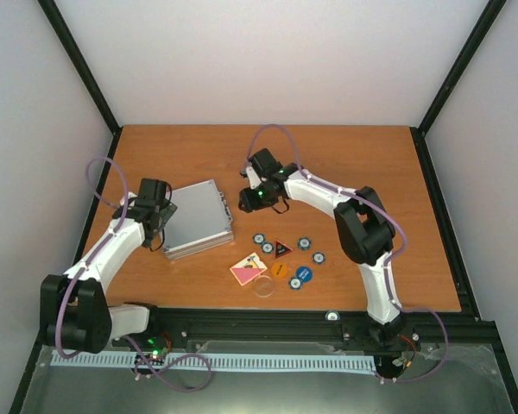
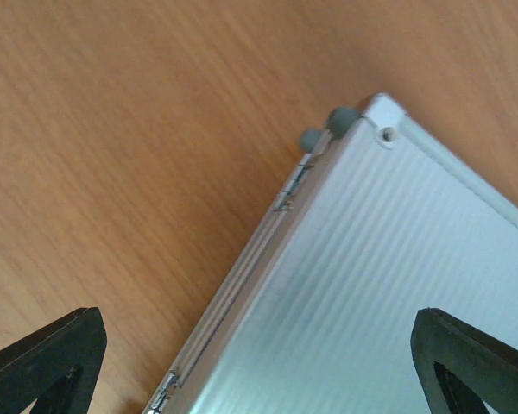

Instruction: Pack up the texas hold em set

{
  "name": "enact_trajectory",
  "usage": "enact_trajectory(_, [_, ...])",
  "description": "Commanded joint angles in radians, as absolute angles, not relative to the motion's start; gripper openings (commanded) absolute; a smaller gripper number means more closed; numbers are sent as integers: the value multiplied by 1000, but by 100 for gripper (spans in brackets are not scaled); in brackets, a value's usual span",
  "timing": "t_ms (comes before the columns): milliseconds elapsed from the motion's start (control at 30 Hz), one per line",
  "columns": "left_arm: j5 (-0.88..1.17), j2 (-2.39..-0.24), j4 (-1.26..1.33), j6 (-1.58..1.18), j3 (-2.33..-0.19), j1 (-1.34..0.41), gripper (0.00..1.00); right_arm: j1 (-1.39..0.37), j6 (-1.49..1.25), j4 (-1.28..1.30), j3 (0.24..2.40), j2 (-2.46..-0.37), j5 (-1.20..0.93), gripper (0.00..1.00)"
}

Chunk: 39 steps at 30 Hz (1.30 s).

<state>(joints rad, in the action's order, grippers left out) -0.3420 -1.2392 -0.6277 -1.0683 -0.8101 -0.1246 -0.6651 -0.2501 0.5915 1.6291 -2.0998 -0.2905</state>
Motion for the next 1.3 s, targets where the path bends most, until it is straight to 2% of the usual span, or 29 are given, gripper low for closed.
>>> enact_trajectory(0, [-396, -1208, -611, -1205, -781, -123, 100, -705, -216, 585, 1713, -2162, -353, 49])
enact_trajectory(333, [-450, -1281, -580, -1258, -749, -121, 100, -740, -215, 610, 1786, -2254, -331, 49])
enact_trajectory(700, [-446, -1427, -454, -1180, -816, -120, 100, -816, -201, 613, 1723, -2239, -299, 49])
enact_trajectory(1033, [-308, -1703, -234, -926, -1038, -120, 100, -838, -241, 535, 1526, -2089, -330, 49])
enact_trajectory(1267, [-186, -1832, -151, -855, -1217, -120, 100, -876, -247, 508, 1469, -2030, -330, 50])
